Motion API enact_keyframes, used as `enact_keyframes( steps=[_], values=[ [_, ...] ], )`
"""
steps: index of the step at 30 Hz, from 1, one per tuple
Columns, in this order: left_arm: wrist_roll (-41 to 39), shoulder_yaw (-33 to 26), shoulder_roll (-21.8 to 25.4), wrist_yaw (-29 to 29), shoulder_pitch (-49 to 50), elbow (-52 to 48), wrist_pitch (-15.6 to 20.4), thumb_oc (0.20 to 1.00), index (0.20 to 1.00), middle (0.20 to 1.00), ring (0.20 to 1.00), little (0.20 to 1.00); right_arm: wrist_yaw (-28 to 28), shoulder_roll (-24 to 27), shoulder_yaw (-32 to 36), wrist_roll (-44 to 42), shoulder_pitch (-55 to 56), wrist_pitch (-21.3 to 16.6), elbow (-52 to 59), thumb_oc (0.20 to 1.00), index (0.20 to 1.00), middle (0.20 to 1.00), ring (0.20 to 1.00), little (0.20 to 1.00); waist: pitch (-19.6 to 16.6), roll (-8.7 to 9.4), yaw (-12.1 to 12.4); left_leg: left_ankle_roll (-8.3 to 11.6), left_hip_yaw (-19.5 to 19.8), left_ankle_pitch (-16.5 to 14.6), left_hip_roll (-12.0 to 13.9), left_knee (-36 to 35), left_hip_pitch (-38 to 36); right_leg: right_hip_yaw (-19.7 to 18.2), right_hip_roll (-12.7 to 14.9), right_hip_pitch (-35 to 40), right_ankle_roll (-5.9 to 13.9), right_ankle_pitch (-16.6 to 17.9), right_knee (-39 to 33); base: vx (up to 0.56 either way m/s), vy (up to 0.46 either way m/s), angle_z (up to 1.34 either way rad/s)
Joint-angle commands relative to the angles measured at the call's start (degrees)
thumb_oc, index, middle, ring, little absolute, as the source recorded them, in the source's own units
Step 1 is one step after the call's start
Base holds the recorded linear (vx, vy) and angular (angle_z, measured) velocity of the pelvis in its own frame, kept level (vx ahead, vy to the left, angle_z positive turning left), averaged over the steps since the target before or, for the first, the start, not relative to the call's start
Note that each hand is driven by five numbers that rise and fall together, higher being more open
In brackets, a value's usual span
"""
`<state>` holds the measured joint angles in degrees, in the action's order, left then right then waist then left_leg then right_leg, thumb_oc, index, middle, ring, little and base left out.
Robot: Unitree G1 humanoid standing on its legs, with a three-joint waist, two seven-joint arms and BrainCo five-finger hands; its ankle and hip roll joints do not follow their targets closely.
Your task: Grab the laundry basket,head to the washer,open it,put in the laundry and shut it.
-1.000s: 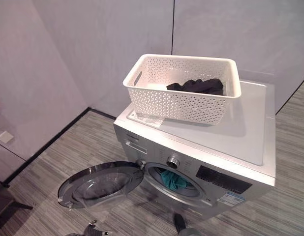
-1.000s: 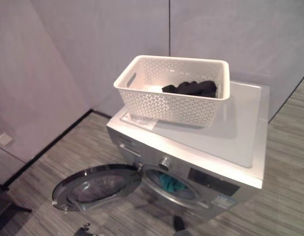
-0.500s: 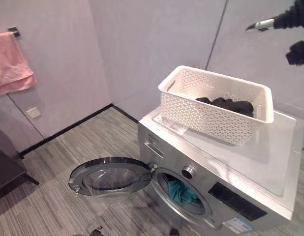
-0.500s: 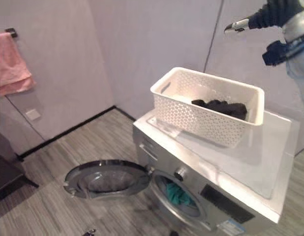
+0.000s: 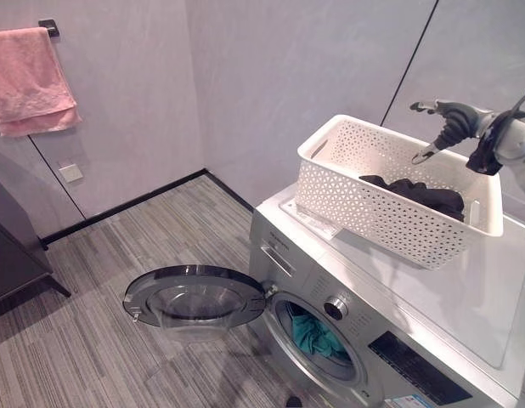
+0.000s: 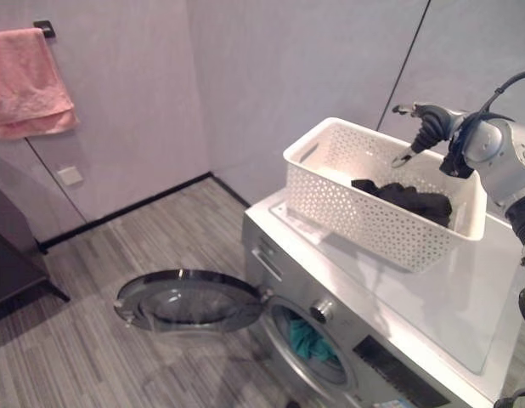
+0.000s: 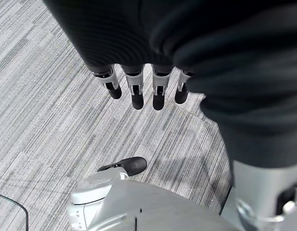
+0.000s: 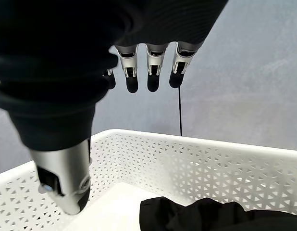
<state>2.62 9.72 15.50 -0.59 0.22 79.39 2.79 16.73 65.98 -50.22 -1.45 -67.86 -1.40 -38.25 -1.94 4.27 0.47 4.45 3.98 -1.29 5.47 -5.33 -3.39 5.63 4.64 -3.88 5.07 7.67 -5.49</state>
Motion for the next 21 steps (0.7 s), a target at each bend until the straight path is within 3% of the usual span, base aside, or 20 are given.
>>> enact_keyframes(
  steps=[1, 11, 21],
  values=[
    [-2.3, -2.0, 4.0, 0.4, -2.6, 3.0, -0.2, 1.000, 1.000, 1.000, 1.000, 1.000, 0.2, 4.5, -0.3, -2.2, -2.9, -0.4, 0.7, 1.000, 1.000, 1.000, 1.000, 1.000, 2.1, 4.13, 0.4, -0.10, -2.0, -3.5, 0.8, 0.7, -2.0, 0.5, 2.4, 3.5, 2.08, -8.8, 5.1, 0.03, -0.040, 0.04],
    [-4.9, -7.1, 8.8, 0.0, -1.9, 3.6, 0.2, 1.000, 1.000, 1.000, 1.000, 1.000, 2.6, 5.7, -0.8, -2.1, 1.5, -1.0, -0.4, 1.000, 1.000, 1.000, 1.000, 1.000, 4.4, 4.00, 1.1, 0.74, -2.4, -2.5, 1.9, 0.6, -0.5, 0.1, 1.5, 1.9, 1.82, -8.9, 4.7, 0.00, -0.014, 0.00],
    [-5.5, -6.4, 9.5, 0.2, -3.6, 2.7, 0.8, 1.000, 1.000, 1.000, 1.000, 1.000, 4.0, 5.9, -0.6, 0.3, 5.8, -0.6, 0.0, 1.000, 1.000, 1.000, 1.000, 1.000, 7.8, 4.18, 1.5, 1.54, -1.3, -0.6, 2.7, 0.5, 3.4, 0.7, 0.7, -1.3, 1.23, -9.0, 4.9, -0.03, -0.044, 0.03]
  ],
)
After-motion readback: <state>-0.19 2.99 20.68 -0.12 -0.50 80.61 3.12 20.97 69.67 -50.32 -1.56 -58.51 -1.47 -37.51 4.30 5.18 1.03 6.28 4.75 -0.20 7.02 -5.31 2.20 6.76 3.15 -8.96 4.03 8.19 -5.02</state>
